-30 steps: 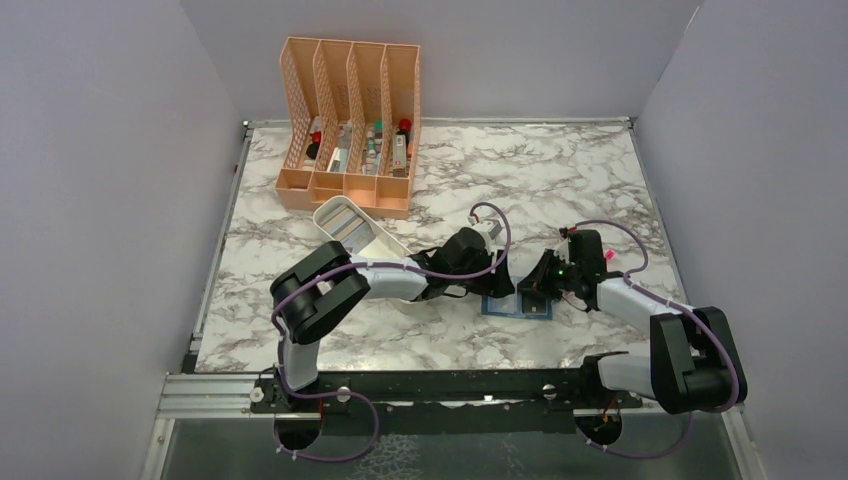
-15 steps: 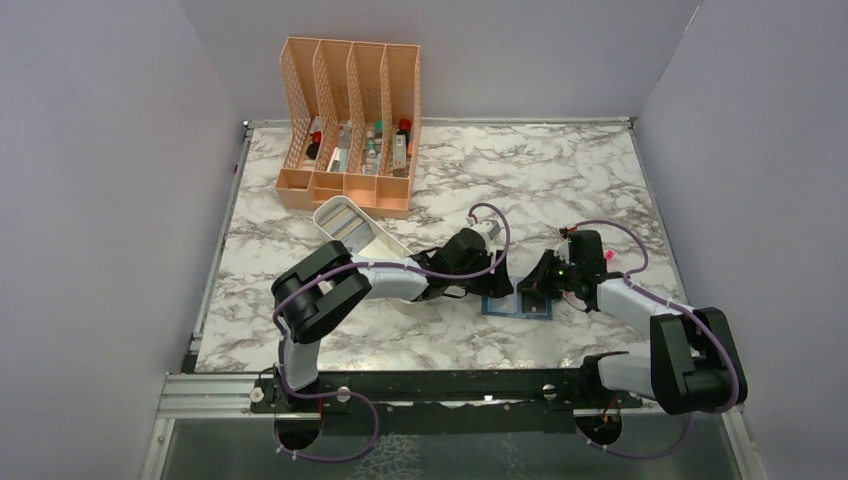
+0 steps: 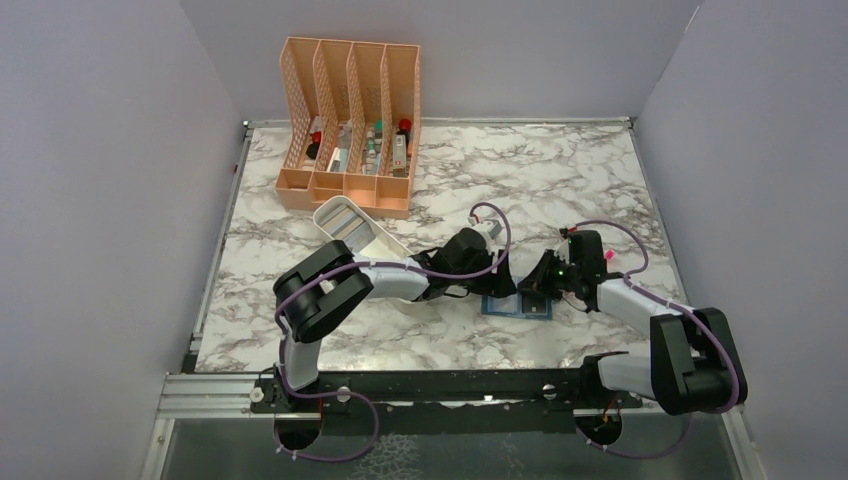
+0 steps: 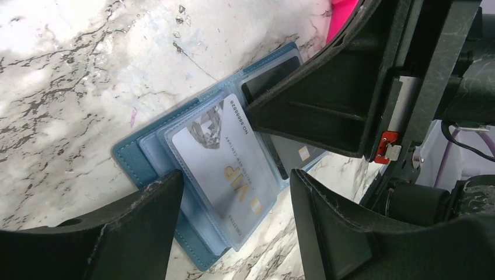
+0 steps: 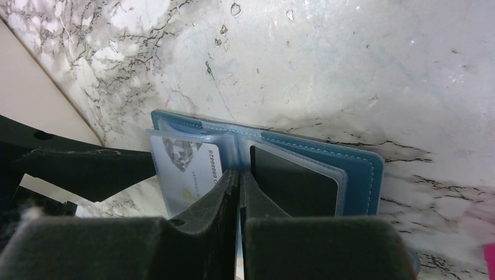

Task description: Put the credit cards into the card holder

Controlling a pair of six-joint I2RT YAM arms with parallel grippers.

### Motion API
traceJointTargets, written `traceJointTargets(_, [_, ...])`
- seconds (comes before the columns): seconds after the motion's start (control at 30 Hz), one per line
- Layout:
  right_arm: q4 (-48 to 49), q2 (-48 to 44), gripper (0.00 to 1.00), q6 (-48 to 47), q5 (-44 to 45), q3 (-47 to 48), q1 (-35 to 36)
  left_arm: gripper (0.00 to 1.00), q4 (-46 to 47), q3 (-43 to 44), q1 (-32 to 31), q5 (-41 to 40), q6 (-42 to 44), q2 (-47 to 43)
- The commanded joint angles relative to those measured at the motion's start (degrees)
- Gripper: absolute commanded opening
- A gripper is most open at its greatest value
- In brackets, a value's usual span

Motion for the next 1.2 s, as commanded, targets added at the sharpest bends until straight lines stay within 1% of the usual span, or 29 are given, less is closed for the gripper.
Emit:
traceJointTargets(0.0, [0.04, 1.07, 0.09, -0.47, 1.67, -1.80, 0.34, 0.71, 1.90, 1.66, -0.99, 2.55, -0.78, -1.68])
traceJointTargets(0.3, [-0.14, 0.35, 0.09, -0.36, 1.26, -1.81, 0.34, 0.71, 1.87, 3.24, -1.95, 3.25, -0.43, -1.64])
traceJointTargets(0.63, [-1.43, -0.62, 0.13, -0.28, 1.61, -0.57, 0.39, 0.72, 1.77, 4.45, -2.21, 3.27, 1.02, -1.64])
traceJointTargets(0.8, [-2.52, -1.47, 0.15, -0.27, 2.49, -0.08, 0.32, 0.72, 1.68, 4.76, -2.25, 3.47, 1.24, -1.63])
traceJointTargets(1.0, [-5.76, -4.78, 0.23, -0.02, 5.36, 1.32, 0.34, 0.73, 0.88, 5.43, -2.24, 2.84, 2.16, -1.09])
traceJointTargets(1.17, [-7.01, -7.14, 0.27, 0.17, 6.71, 1.37, 0.38, 0.73, 0.79, 6.03, -2.24, 3.35, 2.48, -0.72])
